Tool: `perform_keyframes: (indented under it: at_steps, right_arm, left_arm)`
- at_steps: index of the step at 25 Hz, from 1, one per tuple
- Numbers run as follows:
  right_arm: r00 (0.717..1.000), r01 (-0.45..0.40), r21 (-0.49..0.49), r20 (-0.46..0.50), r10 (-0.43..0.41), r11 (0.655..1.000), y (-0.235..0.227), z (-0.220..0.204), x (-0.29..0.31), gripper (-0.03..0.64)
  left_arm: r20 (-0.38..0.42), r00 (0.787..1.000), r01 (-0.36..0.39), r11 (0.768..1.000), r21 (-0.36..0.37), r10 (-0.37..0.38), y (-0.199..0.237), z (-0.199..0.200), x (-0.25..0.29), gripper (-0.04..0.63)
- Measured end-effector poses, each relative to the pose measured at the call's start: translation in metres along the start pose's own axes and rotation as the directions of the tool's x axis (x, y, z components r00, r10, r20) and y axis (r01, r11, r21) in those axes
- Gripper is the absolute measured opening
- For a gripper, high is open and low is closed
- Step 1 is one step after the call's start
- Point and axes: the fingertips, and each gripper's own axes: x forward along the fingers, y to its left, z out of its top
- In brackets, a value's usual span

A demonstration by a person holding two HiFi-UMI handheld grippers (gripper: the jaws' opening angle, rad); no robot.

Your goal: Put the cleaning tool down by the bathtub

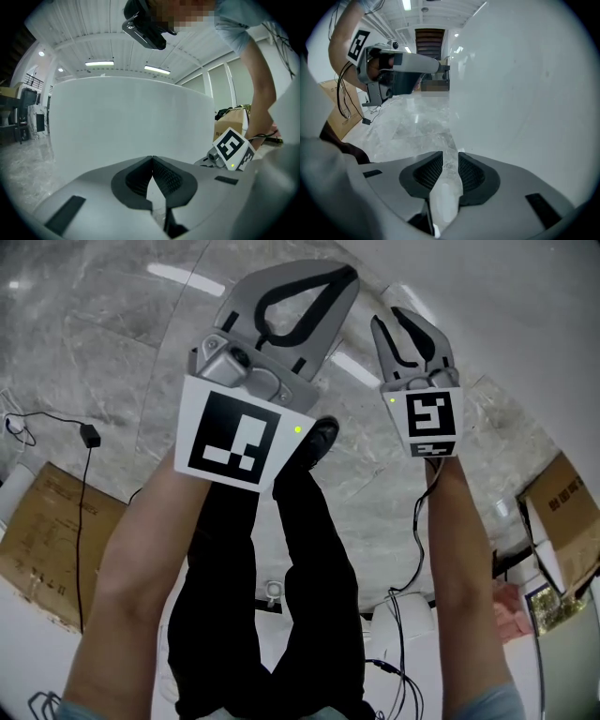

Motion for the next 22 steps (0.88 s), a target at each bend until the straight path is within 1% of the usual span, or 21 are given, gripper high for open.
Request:
perform_keyframes:
  at_steps: [5,8,10,13,14,18,22]
  right_arm:
    - [0.996,0.042,0.028,0.076,-0.044,0.999,-0.008,0.057,-0.046,0.11]
    - [0.99,0.067,0.052,0.12,-0.073,0.996,-0.009,0.095,-0.081,0.1]
    - [0.982,0.086,0.051,0.162,-0.093,0.995,-0.012,0.122,-0.106,0.092]
    - [0.956,0.116,0.001,0.27,-0.112,0.993,-0.019,0.166,-0.141,0.08]
    - [0.948,0.127,0.0,0.293,-0.121,0.992,-0.02,0.179,-0.153,0.077]
    - [0.915,0.172,0.048,0.362,-0.177,0.984,-0.028,0.226,-0.199,0.067]
    - [0.862,0.219,0.128,0.439,-0.253,0.967,-0.038,0.274,-0.251,0.036]
  left_arm:
    - [0.036,0.999,-0.01,1.0,0.003,0.009,-0.005,0.059,-0.012,0.015]
    - [0.056,0.998,-0.034,0.999,-0.016,0.035,-0.005,0.097,-0.025,0.015]
    - [0.074,0.996,-0.044,0.999,-0.026,0.046,-0.007,0.125,-0.033,0.015]
    - [0.107,0.993,-0.049,0.998,-0.03,0.052,-0.009,0.17,-0.045,0.015]
    - [0.119,0.991,-0.051,0.998,-0.032,0.055,-0.01,0.184,-0.049,0.015]
    - [0.156,0.985,-0.065,0.997,-0.046,0.072,-0.008,0.236,-0.065,0.015]
    - [0.176,0.981,-0.081,0.996,-0.038,0.086,-0.01,0.284,-0.083,0.015]
